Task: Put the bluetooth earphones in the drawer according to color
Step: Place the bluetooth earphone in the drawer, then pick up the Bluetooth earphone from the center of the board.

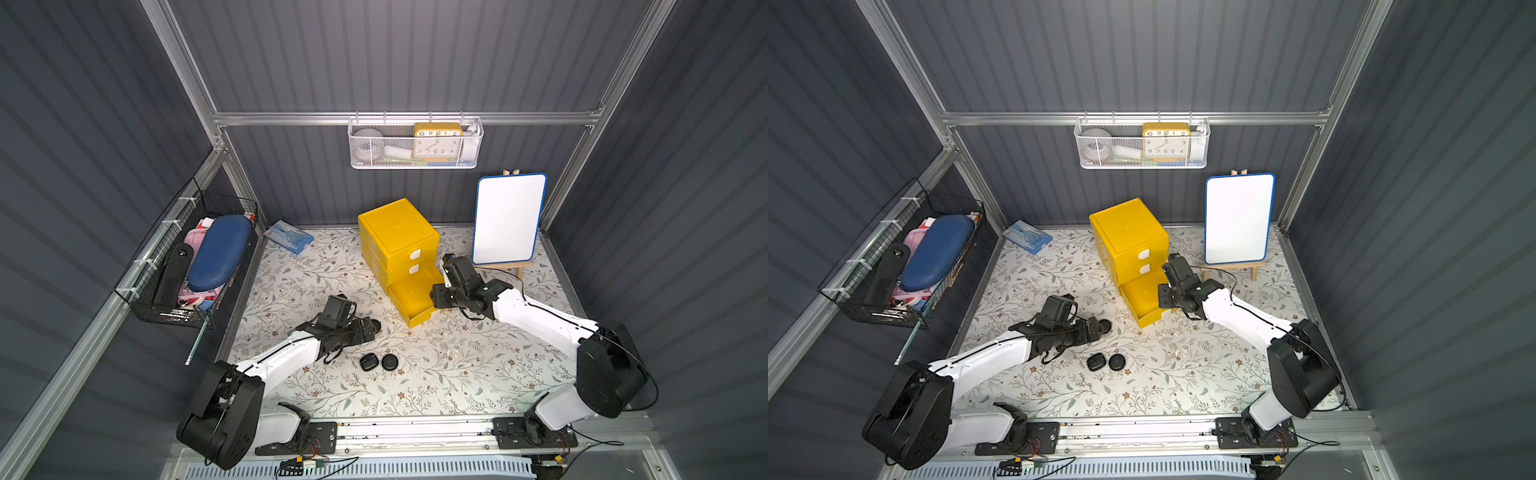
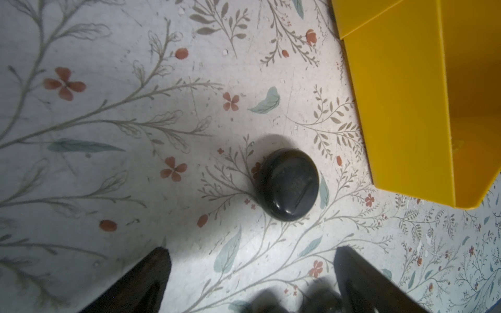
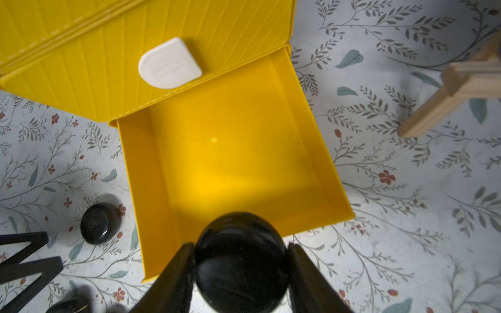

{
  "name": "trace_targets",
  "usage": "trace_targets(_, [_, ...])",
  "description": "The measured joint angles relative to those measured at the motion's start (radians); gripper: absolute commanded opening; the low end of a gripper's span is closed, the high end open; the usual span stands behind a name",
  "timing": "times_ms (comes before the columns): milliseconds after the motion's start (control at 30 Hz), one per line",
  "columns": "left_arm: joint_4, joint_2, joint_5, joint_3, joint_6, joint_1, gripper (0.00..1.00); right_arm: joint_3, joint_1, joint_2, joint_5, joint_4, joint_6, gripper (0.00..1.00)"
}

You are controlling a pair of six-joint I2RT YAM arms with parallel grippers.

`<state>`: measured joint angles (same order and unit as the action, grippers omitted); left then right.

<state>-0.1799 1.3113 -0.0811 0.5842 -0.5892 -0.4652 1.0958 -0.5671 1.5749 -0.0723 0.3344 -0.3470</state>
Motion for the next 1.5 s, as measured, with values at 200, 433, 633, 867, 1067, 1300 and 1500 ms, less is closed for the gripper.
trace_targets(200, [0.0, 0.041, 0.011, 0.024, 0.001, 0.0, 0.99, 0.084, 0.04, 0.117, 0.031, 0.003, 0.022, 0.56])
trace_targets(433, [0.001, 0.113, 0.022, 0.101, 0.013, 0.0, 0.99, 0.108, 0.063, 0.118, 0.031, 0.032, 0.034, 0.72])
trace_targets(633, [0.014, 0.179, 0.03, 0.173, 0.043, 0.0, 0.99, 0.08, 0.063, -0.01, 0.032, 0.052, 0.032, 0.79])
trace_targets(867, [0.021, 0.274, 0.042, 0.225, 0.074, -0.013, 0.99, -0.043, 0.063, -0.228, 0.031, 0.049, 0.024, 0.93])
trace_targets(1067, [-0.017, 0.364, 0.114, 0.312, 0.085, -0.08, 0.95, -0.16, 0.063, -0.344, 0.016, 0.05, 0.01, 0.99])
trace_targets(1300, [-0.118, 0.426, 0.265, 0.387, 0.068, -0.183, 0.8, -0.189, 0.063, -0.423, -0.005, 0.056, 0.007, 0.99])
trace_targets(1500, [-0.179, 0.452, 0.355, 0.413, 0.038, -0.226, 0.66, -0.22, 0.063, -0.43, -0.007, 0.056, 0.001, 0.99])
